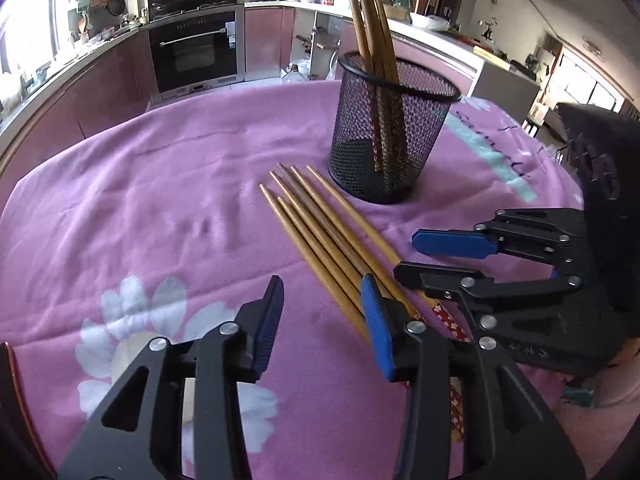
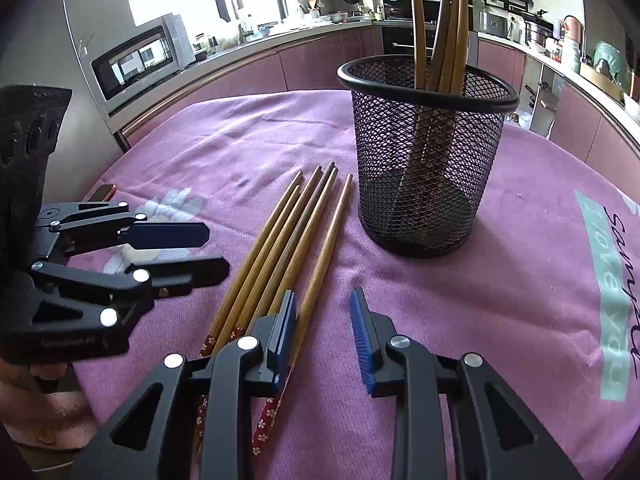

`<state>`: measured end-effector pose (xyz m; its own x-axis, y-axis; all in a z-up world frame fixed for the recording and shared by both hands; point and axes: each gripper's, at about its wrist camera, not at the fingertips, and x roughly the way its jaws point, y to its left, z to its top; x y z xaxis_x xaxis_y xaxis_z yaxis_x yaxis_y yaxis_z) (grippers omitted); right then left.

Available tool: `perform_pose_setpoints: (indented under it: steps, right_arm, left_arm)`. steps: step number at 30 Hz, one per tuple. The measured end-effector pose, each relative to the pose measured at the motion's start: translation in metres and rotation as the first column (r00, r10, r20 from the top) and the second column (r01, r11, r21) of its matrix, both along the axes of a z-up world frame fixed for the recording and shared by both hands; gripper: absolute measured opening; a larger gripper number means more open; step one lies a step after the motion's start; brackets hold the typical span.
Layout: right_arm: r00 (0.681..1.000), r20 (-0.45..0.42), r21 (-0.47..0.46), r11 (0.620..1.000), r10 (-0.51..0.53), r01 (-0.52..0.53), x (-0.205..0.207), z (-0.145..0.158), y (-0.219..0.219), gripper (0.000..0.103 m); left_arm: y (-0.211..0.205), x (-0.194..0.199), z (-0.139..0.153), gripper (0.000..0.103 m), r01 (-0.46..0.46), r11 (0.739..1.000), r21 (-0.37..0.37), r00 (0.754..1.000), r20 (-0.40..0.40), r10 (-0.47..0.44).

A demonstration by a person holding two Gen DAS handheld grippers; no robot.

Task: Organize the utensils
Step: 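Move both open grippers back over the chopstick pile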

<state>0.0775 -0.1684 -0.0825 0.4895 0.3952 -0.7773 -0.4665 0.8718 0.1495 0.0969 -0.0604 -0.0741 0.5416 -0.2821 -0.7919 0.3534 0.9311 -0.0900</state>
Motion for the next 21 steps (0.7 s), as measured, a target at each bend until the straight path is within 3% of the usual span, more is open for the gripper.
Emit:
perform_pose_setpoints:
  steps: [3,7,14,21]
  right_arm:
    - [1.0,-0.001,0.001,1.0,0.0,0.0,0.0,0.001,-0.001,0.026]
    - [1.0,-0.003,0.005,1.0,0.0,0.0,0.0,0.001,-0.003,0.026]
    - [1.0,0.003,-0.001,1.0,0.003,-0.003,0.004,0.0,-0.001,0.026]
    - [1.0,0.014,-0.027,1.0,0.007,-0.007,0.011,0.0,0.006,0.024]
  left_arm:
    - [-0.002,0.001,-0.006,0.038,0.0,1.0,0.014,1.0,-0.005,0.0]
    - [0.008,0.002,-0.01,0.026,0.003,1.0,0.013,1.0,-0.03,-0.003]
    - [0.013,0.001,-0.011,0.024,0.025,1.0,0.014,0.999,-0.043,-0.025]
    - [0.02,0.005,-0.009,0.01,0.02,1.0,0.022,1.0,-0.023,-0.019]
